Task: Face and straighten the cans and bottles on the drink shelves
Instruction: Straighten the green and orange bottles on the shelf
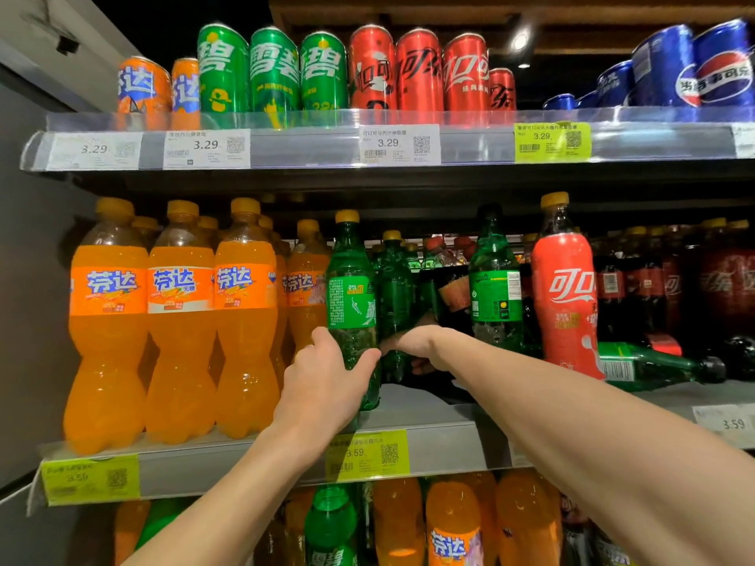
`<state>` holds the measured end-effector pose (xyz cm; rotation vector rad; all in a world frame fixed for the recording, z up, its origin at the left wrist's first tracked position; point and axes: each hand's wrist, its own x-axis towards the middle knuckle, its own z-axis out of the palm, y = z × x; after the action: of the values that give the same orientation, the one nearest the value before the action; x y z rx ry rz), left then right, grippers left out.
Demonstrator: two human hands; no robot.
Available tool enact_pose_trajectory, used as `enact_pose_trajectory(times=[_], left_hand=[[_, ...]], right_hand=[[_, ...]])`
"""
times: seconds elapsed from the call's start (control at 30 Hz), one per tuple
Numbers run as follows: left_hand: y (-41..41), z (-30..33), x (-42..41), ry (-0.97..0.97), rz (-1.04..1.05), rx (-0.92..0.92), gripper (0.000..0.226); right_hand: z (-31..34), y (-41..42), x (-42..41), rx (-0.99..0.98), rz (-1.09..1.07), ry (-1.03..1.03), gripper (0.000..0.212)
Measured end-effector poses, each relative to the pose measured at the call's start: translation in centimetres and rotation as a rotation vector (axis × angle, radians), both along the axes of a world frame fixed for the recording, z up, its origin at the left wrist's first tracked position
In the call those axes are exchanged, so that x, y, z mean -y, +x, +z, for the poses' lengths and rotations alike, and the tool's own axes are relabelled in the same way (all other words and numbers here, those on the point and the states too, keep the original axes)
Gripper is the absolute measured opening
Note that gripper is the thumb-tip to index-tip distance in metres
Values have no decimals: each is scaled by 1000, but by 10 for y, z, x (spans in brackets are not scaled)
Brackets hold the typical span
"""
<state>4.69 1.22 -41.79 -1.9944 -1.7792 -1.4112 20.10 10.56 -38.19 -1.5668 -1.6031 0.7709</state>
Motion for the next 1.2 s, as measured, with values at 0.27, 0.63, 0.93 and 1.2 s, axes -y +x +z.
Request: enact_pose_trajectory(times=[0.27, 0.63, 0.93, 1.2], left_hand=[[1, 0, 0, -15, 4, 1, 51], [2, 1, 5, -5, 19, 4, 54], [3, 2, 7, -7, 43, -10, 53], [2, 1, 7, -21, 38, 8, 56]], right_hand=[[-1, 6, 4, -54, 3, 1, 50], [-7, 7, 3, -89, -32, 22, 62], [-4, 12, 10, -30, -27, 70, 63], [2, 6, 28, 83, -21, 59, 92]])
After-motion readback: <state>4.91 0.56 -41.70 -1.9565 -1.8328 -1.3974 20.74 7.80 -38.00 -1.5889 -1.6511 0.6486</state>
